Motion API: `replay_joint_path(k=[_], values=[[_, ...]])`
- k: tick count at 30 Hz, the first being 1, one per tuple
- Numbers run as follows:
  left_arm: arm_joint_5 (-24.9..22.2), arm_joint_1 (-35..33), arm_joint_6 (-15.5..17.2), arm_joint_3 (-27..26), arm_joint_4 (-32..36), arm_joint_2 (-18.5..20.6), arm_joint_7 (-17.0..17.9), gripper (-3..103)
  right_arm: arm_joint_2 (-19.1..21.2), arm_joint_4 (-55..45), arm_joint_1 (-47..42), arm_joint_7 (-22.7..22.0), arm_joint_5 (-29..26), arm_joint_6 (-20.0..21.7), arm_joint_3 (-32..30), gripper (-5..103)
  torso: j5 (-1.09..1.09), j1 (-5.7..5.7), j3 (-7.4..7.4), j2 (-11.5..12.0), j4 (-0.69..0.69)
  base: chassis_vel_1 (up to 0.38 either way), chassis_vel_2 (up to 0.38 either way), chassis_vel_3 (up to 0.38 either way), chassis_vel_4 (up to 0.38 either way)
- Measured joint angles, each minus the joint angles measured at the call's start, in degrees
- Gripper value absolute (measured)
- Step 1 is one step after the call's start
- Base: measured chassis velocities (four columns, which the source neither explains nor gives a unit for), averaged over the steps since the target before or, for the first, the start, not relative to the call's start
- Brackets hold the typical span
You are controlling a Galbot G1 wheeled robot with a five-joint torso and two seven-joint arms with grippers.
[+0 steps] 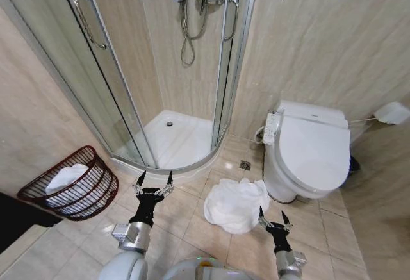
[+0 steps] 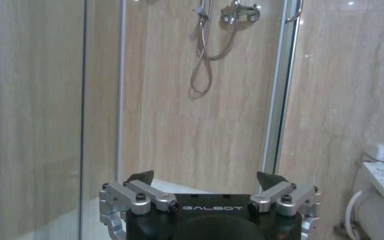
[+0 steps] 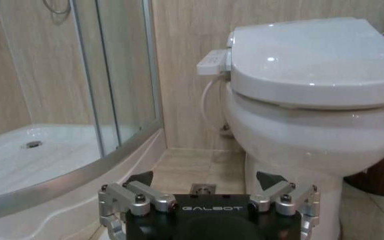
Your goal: Discard the used towel into the hamper.
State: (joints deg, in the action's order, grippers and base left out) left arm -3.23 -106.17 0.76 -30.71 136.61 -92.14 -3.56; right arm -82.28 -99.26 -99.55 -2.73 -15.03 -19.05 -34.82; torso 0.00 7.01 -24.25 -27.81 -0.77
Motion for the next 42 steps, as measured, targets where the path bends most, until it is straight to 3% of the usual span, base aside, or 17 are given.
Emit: replay_joint_path(k=[34, 42], values=[[0.00, 0.00, 0.00, 0.00, 0.00, 0.00, 0.00, 100, -0.26, -0.05, -0.47, 0.58, -1.01, -0.62, 0.38, 100, 0.00, -2.89, 5.09, 7.96, 0.00, 0.000, 0.000, 0.000, 0.000], [0.00, 0.00, 0.00, 0.00, 0.00, 0.00, 0.00, 100, -0.33, 0.02, -0.37, 0.55, -1.24, -0.60, 0.69, 100, 0.00, -3.15, 5.62, 8.74, 0.00, 0.000, 0.000, 0.000, 0.000]])
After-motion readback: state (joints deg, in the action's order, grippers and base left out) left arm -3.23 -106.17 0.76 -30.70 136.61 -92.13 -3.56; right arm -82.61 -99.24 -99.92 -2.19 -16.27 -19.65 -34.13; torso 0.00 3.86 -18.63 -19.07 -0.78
